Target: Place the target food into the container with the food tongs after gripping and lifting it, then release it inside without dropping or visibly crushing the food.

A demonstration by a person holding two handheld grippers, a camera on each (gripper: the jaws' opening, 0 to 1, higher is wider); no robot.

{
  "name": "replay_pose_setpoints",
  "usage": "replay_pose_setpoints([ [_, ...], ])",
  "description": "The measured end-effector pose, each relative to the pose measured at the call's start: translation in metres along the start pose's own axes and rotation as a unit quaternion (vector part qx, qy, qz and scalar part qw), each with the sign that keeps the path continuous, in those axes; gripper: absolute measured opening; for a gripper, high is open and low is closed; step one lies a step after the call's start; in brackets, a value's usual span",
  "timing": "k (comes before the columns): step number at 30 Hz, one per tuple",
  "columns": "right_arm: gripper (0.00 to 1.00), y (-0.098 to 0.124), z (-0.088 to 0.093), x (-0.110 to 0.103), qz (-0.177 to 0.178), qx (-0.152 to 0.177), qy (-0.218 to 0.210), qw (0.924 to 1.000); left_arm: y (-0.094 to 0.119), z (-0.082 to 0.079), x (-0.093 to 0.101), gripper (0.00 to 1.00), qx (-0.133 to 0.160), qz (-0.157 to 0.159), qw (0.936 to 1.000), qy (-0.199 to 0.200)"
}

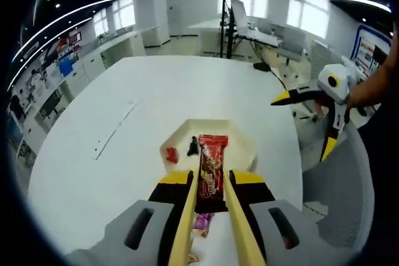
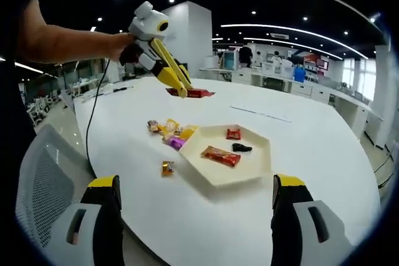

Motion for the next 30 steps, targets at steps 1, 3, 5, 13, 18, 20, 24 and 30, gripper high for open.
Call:
replay_pose_setpoints([
  [1, 0.99, 0.000, 0.000, 0.000, 0.000, 0.001, -0.001, 1.0000, -0.002, -0.003, 0.000, 0.19, 0.001, 0.001, 1.0000, -0.001],
  [3, 0.99, 0.000, 0.000, 0.001, 0.001, 0.001, -0.001, 1.0000, -0.007, -0.011, -0.002, 0.19, 0.001, 0.003, 1.0000, -0.005],
  [5, 0.99, 0.000, 0.000, 0.001, 0.002, 0.002, -0.001, 1.0000, -0.013, -0.019, -0.003, 0.19, 0.001, 0.006, 0.9999, -0.009],
  [13, 0.99, 0.002, -0.001, 0.004, 0.008, 0.007, -0.008, 0.9999, -0.035, -0.047, -0.010, 0.19, -0.002, 0.015, 0.9994, -0.030],
  [18, 0.99, 0.003, -0.002, 0.004, 0.010, 0.009, -0.011, 0.9998, -0.049, -0.048, -0.008, 0.19, -0.009, 0.024, 0.9990, -0.036],
  [20, 0.99, 0.003, -0.002, 0.004, 0.010, 0.010, -0.013, 0.9998, -0.053, -0.047, -0.004, 0.19, -0.011, 0.026, 0.9988, -0.039],
  [24, 0.99, 0.002, -0.001, 0.005, 0.010, 0.008, -0.015, 0.9998, -0.064, -0.043, 0.008, 0.19, -0.016, 0.037, 0.9982, -0.044],
  [30, 0.99, 0.002, -0.001, 0.005, 0.007, 0.008, -0.018, 0.9998, -0.085, -0.021, 0.019, 0.19, -0.021, 0.040, 0.9982, -0.040],
])
Point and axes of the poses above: the point that each gripper's makers call its tool centre point, and the gripper's own axes: y roughly backward along the fingers, x roughly to its right, z roughly out of its underside, the point moved 2 cm from there along y, roughly backward along the fingers, and after that the axes turned 6 degrees about -x, right-handed, at the moved point
